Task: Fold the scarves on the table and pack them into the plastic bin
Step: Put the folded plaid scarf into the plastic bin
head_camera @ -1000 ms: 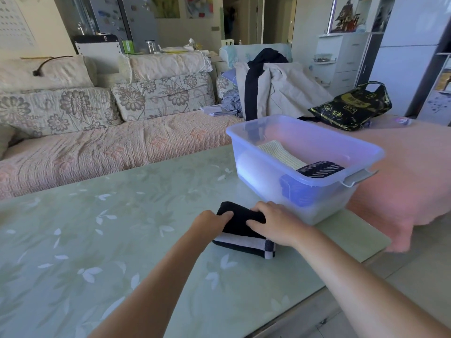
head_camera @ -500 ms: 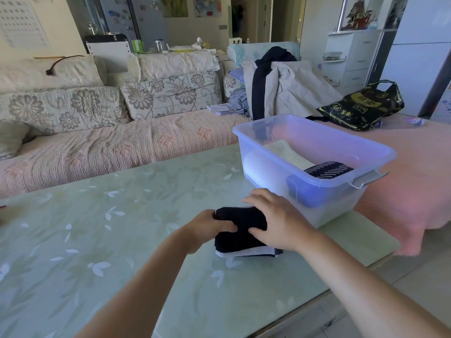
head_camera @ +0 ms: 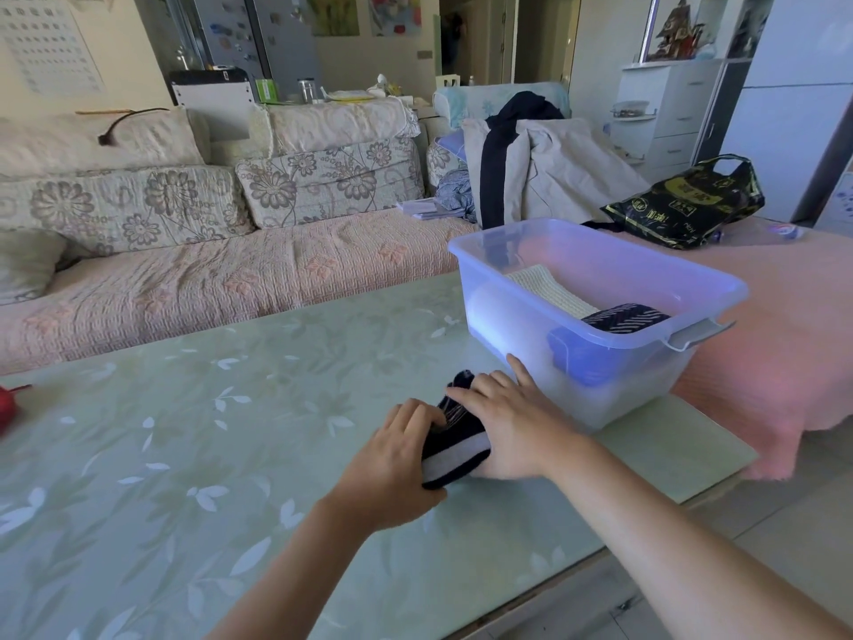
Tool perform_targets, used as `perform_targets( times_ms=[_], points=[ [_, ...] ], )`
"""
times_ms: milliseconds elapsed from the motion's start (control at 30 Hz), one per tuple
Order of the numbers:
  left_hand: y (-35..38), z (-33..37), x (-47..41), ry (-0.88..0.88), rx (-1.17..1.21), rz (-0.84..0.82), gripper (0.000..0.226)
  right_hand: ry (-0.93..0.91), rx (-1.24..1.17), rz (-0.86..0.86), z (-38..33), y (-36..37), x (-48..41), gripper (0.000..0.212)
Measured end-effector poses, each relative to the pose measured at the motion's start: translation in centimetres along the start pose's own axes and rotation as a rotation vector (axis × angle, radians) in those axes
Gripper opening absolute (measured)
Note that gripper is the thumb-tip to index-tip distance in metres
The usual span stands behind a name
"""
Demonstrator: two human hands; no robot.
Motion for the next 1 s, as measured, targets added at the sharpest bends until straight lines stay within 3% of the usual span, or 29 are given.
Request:
perform_targets(
  times_ms=[100,200,233,267,333,367,400,467,533,733,800,933,1000],
  points=[
    [-0.2,0.2,-0.1,-0.107,0.073,-0.052,0.086,-0.03,0.01,0.079,-0.8,-0.5,-0.1,0.07],
    [0.8,-0.7,-1.0,-0.294,0.091,-0.176,0.119,-0.059,0.035,0.124,-1.5,-1.0,0.1,0.061],
    [0.9,-1.2,-1.4,-0.377,0.119,-0.207,0.112,-0.066,0.047,0.138,-1.7,-1.2,0.2,0.056],
    [1.0,-1.7,-1.8,-0.466,0.171,-0.232,0.092,-0.067,0.057,0.154,-1.9,-1.4,0.3,0.05],
    [1.2,-2.6,-2.7,-0.641,0.31,-0.272,0.022,-0.064,0.063,0.181,-2.1,-1.4,0.6,0.046],
    [1.2,-2.9,-3.2,-0.684,0.326,-0.287,0.009,-0.064,0.064,0.187,-2.1,-1.3,0.8,0.049],
    [1.5,-2.9,-3.5,-0.689,0.298,-0.334,0.01,-0.059,0.064,0.177,-2.0,-1.0,0.9,0.056],
    [1.9,-2.6,-3.9,-0.586,0.135,-0.408,0.022,-0.027,0.058,0.102,-1.8,-0.4,1.1,0.085],
    [2.0,-1.3,-4.3,-0.366,0.027,-0.298,0.028,-0.025,0.072,0.036,-1.6,-0.1,1.2,0.112],
    [1.8,2.3,-1.5,-0.022,0.085,-0.046,0.023,-0.089,0.06,-0.134,-1.6,0.9,0.5,0.118],
    [1.9,2.6,-0.7,0.01,0.089,-0.016,0.029,-0.095,0.078,-0.102,-1.3,1.1,0.2,0.11],
    [3.2,1.8,1.1,-0.086,-0.186,-0.109,0.1,-0.097,0.024,0.041,-1.1,0.1,0.1,0.061],
    [3.3,1.7,1.3,-0.085,-0.216,-0.078,0.096,-0.09,-0.013,0.055,-1.0,-0.1,0.4,0.049]
  ],
)
Point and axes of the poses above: each hand's wrist, its own x-axis away from the middle knuckle, its own y-axis out of the palm, z = x × y, the point moved 9 cm from there along -x, towards the middle knuckle, and after that the axes turned 1 degree about x, right-handed, at the moved point
